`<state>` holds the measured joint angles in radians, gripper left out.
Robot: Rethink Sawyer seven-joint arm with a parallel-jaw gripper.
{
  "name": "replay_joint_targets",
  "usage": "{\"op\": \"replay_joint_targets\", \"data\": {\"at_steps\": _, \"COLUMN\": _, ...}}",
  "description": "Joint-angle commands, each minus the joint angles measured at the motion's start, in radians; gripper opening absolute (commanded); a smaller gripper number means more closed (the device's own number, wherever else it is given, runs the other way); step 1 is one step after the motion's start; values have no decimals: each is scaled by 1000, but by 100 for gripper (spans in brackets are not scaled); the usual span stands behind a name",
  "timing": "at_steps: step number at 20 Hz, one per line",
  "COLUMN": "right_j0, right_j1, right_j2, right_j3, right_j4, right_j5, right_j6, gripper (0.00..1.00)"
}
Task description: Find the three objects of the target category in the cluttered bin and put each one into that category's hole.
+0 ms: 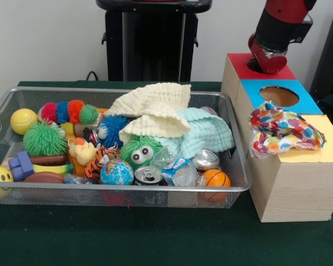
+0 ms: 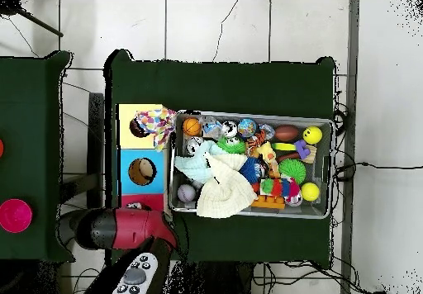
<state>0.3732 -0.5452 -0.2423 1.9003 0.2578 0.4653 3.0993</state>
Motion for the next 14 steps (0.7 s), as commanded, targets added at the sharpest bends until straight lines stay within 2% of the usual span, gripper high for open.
{"op": "replay_joint_targets", "data": {"at_steps": 1, "right_j0": 4, "right_j1": 145, "right_j2": 132, "right_j3": -107, "right_j4": 98, "right_j5": -169, "right_j6": 144, "gripper": 0}}
{"op": "replay_joint_targets", "data": {"at_steps": 4, "right_j0": -22, "right_j1": 153, "right_j2": 157, "right_j3": -75, "right_j4": 83, "right_j5": -247, "right_j6": 120, "gripper": 0}}
{"op": "replay_joint_targets", "data": {"at_steps": 6, "right_j0": -16, "right_j1": 114, "right_j2": 133, "right_j3": -57, "right_j4": 78, "right_j5": -181, "right_j6": 116, "gripper": 0}}
{"op": "replay_joint_targets", "data": {"at_steps": 10, "right_j0": -8, "right_j1": -75, "right_j2": 60, "right_j3": -7, "right_j4": 58, "right_j5": 7, "right_j6": 100, "gripper": 0}}
{"op": "replay_joint_targets", "data": {"at_steps": 14, "right_j0": -26, "right_j1": -239, "right_j2": -8, "right_j3": -9, "right_j4": 22, "right_j5": 202, "right_j6": 70, "gripper": 0}}
